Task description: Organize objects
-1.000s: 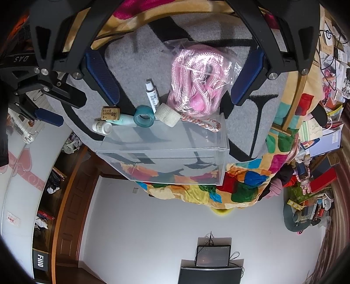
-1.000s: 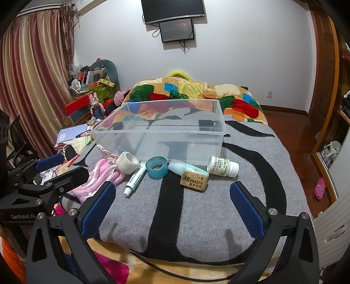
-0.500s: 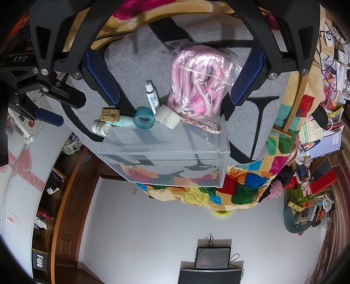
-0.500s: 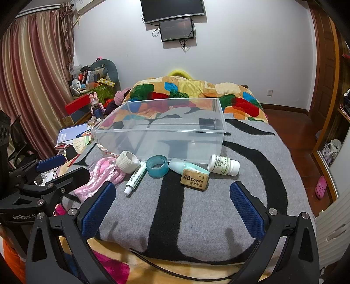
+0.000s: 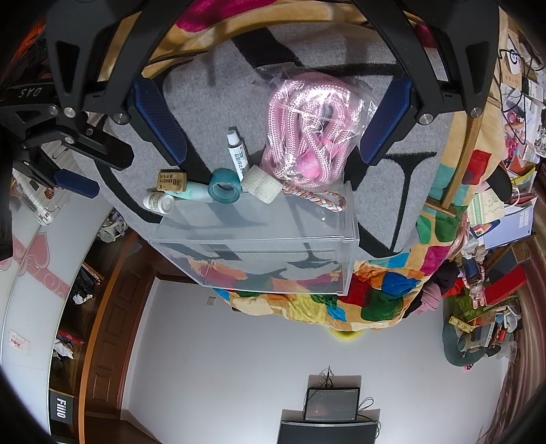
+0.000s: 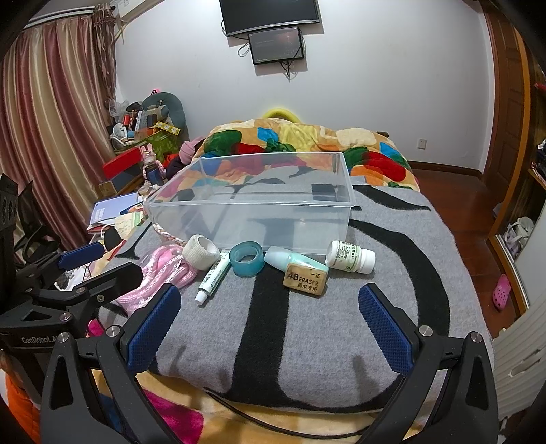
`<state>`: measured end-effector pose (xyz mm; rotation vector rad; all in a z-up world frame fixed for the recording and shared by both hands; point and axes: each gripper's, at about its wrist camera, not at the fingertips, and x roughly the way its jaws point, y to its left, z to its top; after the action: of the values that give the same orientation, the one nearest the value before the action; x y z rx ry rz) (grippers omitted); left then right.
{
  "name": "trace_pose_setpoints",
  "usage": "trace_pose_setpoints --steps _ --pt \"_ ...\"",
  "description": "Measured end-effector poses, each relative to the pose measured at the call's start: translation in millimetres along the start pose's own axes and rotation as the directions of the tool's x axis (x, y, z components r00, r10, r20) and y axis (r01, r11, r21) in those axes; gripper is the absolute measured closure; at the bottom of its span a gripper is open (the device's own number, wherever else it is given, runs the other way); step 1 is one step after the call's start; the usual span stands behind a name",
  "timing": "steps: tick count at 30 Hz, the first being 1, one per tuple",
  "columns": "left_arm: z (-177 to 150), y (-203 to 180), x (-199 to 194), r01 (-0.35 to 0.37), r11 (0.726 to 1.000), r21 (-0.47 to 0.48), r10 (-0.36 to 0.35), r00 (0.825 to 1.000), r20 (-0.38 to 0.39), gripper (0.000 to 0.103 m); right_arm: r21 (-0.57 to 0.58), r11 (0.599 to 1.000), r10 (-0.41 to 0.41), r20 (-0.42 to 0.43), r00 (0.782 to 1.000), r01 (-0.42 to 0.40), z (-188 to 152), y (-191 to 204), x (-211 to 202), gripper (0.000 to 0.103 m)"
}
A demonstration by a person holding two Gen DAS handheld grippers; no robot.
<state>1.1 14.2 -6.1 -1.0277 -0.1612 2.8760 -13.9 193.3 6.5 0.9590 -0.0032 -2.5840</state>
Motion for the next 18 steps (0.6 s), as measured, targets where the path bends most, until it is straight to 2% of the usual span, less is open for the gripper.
trace_pose_setpoints --steps 18 --pt "-2.6 1.0 0.3 0.003 1.000 -0.003 -0.003 1.000 -0.004 0.000 0.006 1.000 0.011 -0.007 1.000 -0.011 -0.3 2.2 -1.0 0.000"
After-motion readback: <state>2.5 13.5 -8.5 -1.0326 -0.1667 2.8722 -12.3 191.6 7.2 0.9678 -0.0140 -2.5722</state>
